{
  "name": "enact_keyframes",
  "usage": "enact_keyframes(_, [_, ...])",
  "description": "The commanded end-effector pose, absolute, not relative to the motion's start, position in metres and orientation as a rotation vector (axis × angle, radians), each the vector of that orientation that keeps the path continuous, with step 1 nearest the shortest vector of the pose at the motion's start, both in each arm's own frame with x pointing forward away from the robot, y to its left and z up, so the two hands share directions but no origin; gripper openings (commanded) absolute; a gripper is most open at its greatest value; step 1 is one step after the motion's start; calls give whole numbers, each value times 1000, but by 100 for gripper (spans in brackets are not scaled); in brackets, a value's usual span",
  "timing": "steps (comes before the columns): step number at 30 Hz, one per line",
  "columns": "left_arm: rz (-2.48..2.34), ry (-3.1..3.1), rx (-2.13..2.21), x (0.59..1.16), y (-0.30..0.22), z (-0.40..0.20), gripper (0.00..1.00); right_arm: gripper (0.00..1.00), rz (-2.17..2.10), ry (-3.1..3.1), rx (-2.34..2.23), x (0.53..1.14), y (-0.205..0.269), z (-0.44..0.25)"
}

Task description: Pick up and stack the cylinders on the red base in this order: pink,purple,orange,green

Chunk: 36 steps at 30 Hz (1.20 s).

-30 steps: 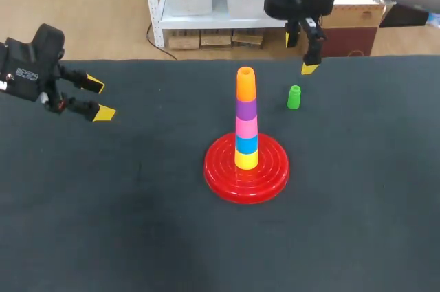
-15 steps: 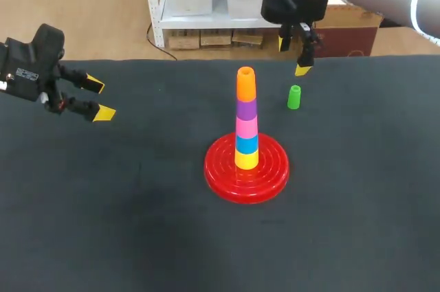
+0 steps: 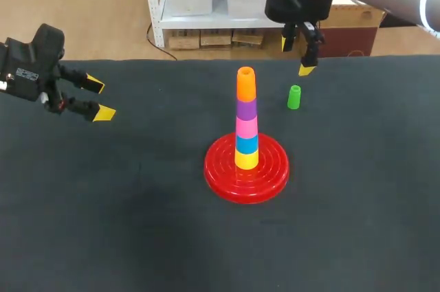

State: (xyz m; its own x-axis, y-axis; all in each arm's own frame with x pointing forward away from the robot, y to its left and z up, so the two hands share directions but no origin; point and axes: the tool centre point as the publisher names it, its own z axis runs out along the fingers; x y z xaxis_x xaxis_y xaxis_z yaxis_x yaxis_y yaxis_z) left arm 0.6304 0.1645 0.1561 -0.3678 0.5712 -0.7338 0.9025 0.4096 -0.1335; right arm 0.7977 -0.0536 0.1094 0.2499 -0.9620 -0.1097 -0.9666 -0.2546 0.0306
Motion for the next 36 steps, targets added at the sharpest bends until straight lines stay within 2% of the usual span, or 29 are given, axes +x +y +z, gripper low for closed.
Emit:
enact_keyframes(1, [-716,2063,1248,630,165,155,100,100,110,1868,-2412,791,-56,109])
enact_keyframes(6, [-716,2063,1248,630,165,155,100,100,110,1868,-2412,791,-56,109])
enact_keyframes(18, [-716,2063,1248,630,165,155,100,100,101,2307,-2150,793,-64,71])
enact_keyframes(36, [-716,2063,1248,630,165,155,100,100,134,2394,-2073,812,-66,38])
